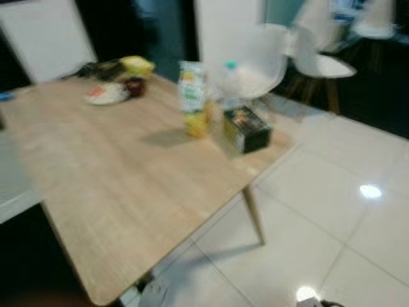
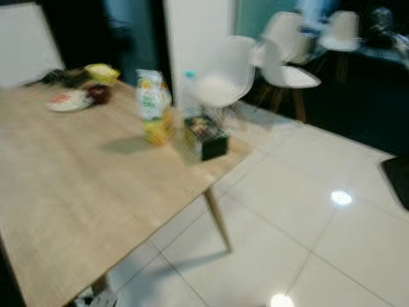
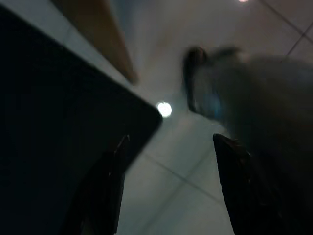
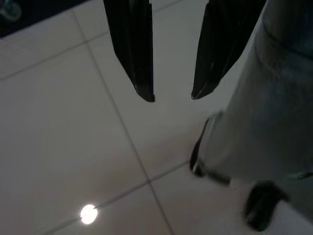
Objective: Restocking fridge
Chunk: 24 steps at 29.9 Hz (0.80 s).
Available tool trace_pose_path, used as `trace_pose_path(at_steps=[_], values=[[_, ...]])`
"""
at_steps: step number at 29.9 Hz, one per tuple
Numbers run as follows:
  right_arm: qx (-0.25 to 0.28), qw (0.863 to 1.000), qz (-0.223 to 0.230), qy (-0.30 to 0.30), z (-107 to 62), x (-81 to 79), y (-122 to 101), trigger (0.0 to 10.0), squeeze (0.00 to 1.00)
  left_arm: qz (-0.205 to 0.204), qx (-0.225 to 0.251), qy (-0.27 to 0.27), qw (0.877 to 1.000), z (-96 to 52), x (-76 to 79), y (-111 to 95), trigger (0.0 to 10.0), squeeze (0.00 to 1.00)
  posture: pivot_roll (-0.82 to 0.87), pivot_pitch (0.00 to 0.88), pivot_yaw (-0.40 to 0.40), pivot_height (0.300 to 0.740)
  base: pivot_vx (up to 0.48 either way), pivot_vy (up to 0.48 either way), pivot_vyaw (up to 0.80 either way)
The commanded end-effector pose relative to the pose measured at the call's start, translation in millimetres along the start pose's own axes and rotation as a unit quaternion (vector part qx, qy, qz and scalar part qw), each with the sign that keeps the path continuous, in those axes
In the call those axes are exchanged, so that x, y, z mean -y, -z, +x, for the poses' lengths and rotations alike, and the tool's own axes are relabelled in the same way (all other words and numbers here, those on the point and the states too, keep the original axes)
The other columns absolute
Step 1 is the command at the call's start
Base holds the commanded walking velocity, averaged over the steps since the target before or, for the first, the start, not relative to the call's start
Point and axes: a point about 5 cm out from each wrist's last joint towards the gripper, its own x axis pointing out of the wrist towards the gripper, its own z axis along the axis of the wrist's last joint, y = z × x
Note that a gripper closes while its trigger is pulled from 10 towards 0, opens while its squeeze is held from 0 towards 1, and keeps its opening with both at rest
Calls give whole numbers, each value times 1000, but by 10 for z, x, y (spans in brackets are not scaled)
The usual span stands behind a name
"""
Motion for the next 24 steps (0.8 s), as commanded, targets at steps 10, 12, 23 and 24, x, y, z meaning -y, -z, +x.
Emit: trace_pose_path(at_steps=[10,12,23,24], values=[[0,1000,10,0,3,-33,10,10000,0,11,8,9,1000,7,7,-67,10000,0,46,0,-13,740,0,-247,0],[0,1000,10,0,3,-35,13,10000,0,12,8,10,1000,7,8,-64,10000,0,45,0,-13,740,0,-444,0],[1,1000,8,-1,4,-41,9,10000,0,14,8,11,1000,6,6,-64,10000,0,46,0,-12,740,0,-447,0],[1,1000,8,-1,4,-41,9,10000,0,14,8,11,1000,6,6,-64,10000,0,46,0,-12,740,0,-442,0]])
